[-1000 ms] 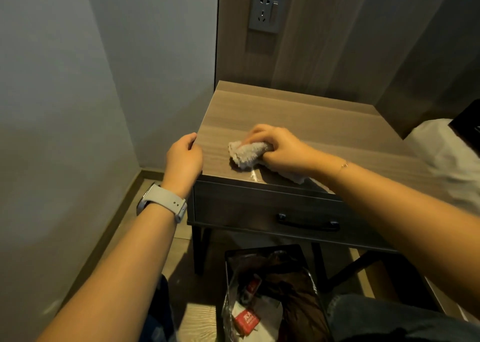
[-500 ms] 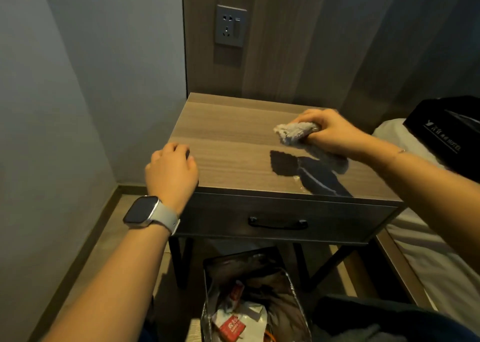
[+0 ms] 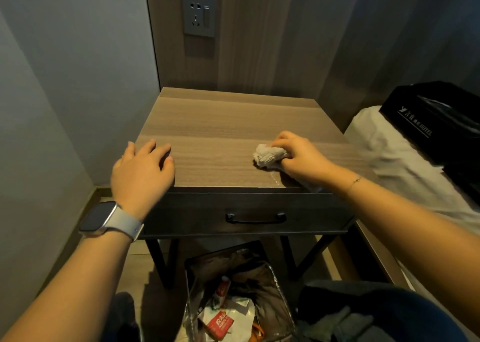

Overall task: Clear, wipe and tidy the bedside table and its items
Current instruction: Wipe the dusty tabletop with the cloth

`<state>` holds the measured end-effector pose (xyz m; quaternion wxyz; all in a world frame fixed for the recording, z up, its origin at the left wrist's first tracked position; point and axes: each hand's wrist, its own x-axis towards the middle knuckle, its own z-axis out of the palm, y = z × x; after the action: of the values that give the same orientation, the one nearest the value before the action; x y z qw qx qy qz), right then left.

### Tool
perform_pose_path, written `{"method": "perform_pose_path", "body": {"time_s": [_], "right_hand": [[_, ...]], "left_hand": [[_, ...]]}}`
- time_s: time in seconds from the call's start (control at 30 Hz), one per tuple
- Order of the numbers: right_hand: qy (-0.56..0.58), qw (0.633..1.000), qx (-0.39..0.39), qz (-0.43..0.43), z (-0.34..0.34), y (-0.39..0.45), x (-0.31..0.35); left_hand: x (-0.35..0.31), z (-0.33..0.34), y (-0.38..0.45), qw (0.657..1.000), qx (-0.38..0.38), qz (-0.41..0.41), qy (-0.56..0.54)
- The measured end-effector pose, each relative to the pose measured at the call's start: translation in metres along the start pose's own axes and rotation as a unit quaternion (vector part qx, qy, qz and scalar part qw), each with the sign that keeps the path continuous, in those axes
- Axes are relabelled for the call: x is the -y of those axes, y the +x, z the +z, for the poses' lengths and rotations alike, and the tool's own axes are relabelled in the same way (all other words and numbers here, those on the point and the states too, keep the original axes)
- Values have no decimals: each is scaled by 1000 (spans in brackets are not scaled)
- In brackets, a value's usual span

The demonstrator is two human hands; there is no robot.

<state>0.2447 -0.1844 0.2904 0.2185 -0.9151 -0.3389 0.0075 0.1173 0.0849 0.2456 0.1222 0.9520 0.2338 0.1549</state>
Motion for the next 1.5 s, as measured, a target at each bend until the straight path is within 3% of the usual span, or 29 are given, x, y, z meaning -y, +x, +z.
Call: {"method": "perform_pose_path", "body": {"time_s": [0.23, 0.4, 0.6, 0.7, 0.97, 1.13, 1.3, 1.4, 1.5], "right_hand": [[115, 991, 65, -7, -12, -31, 26], [99, 985, -97, 101, -50, -27, -6], [2, 957, -138, 254, -37, -38, -55], [-33, 962, -162, 219, -10, -44, -27], [33, 986, -139, 88, 47, -53, 64], [62, 996, -55, 36, 20, -62, 67], [18, 988, -144, 58, -15, -32, 39], [4, 990, -85, 109, -4, -5, 28], [-53, 997, -41, 46, 18, 0, 42]], "left_hand": [[-4, -7, -7, 998, -8, 57, -27], [-11, -5, -19, 993, 18, 109, -49], [-7, -5, -22, 992, 16, 118, -50], [-7, -3, -21, 991, 16, 124, -53], [-6, -8, -23, 989, 17, 123, -80], [2, -16, -30, 986, 18, 113, -119], [11, -16, -38, 983, 12, 124, -132], [14, -15, -43, 981, -6, 133, -138], [18, -15, -46, 980, -26, 120, -159]]}}
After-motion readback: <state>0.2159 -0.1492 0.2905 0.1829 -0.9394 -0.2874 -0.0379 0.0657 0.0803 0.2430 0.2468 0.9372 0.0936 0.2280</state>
